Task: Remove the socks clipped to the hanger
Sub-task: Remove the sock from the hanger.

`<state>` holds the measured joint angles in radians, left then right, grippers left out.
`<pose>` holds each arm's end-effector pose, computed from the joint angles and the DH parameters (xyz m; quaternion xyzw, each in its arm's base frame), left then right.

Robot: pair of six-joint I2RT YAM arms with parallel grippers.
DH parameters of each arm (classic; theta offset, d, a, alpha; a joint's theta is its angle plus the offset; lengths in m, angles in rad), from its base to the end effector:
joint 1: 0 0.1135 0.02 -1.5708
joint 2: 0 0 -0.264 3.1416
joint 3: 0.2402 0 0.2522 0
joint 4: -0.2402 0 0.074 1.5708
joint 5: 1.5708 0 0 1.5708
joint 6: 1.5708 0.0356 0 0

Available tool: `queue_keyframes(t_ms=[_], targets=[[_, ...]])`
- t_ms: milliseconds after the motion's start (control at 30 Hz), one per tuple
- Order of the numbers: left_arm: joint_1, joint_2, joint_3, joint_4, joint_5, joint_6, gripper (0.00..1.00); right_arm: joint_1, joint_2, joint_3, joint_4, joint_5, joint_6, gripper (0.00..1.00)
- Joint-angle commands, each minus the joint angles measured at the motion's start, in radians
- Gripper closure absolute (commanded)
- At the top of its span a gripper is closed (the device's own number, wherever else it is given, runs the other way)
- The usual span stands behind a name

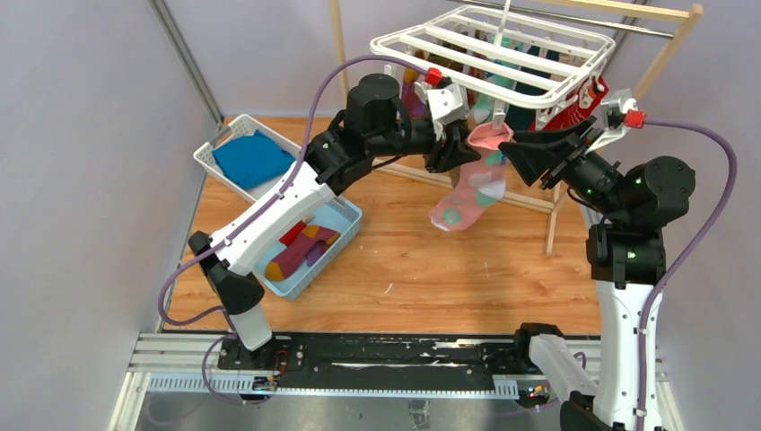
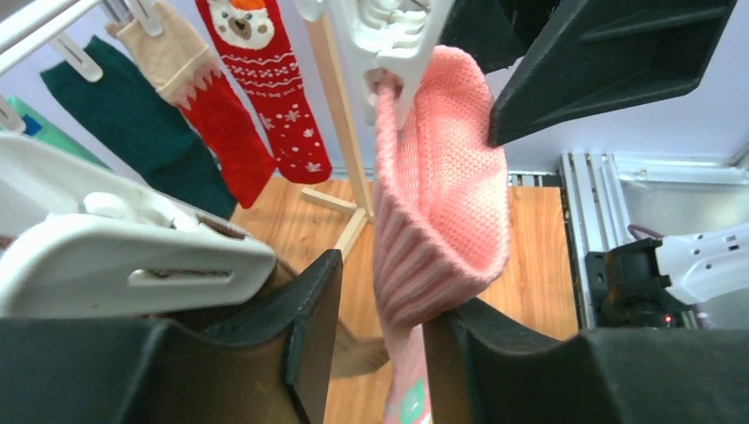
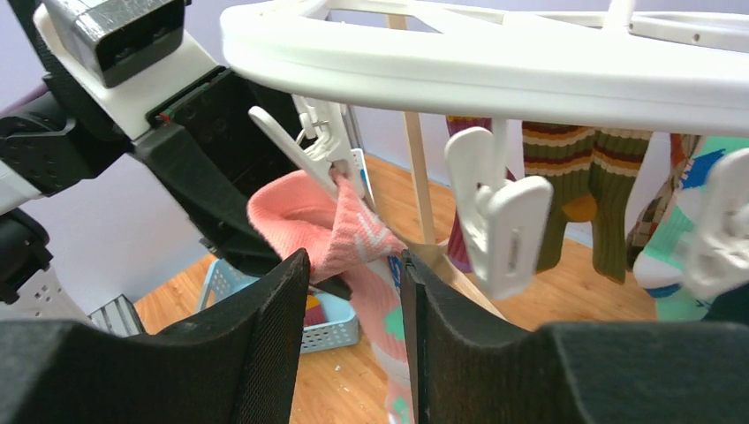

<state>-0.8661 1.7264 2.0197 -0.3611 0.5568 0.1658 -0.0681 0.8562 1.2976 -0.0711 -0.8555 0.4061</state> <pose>0.2332 -0.3032 0.4955 0.5098 0.5185 -0.4138 0.5477 0.1351 0.0177 0.5070 -0.2120 0.5800 0.3573 0.7007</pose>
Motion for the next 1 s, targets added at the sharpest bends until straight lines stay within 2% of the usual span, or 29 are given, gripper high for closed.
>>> queue_keyframes(t_ms=[0,100,233,500,733,967], targets=[[0.004,0.011,0.007,0.056,0.01,-0.109,0.65,-0.013,-0.019,-0.005,0.076,-0.089,0.047,0.57],[0.004,0.014,0.005,0.06,0.024,-0.131,0.72,-0.008,-0.018,0.008,0.141,-0.132,0.089,0.55],[0.004,0.018,0.005,0.053,0.052,-0.125,0.8,-0.007,-0.004,0.042,0.139,-0.122,0.065,0.53],[0.012,0.027,0.026,0.044,0.177,-0.145,1.0,-0.001,0.036,0.059,0.229,-0.107,0.07,0.4],[0.02,0.047,0.049,0.059,0.26,-0.198,1.0,0.017,0.06,0.061,0.31,-0.094,0.088,0.38],[0.021,0.055,0.045,0.07,0.244,-0.214,1.0,0.046,0.089,0.035,0.406,-0.07,0.175,0.4]])
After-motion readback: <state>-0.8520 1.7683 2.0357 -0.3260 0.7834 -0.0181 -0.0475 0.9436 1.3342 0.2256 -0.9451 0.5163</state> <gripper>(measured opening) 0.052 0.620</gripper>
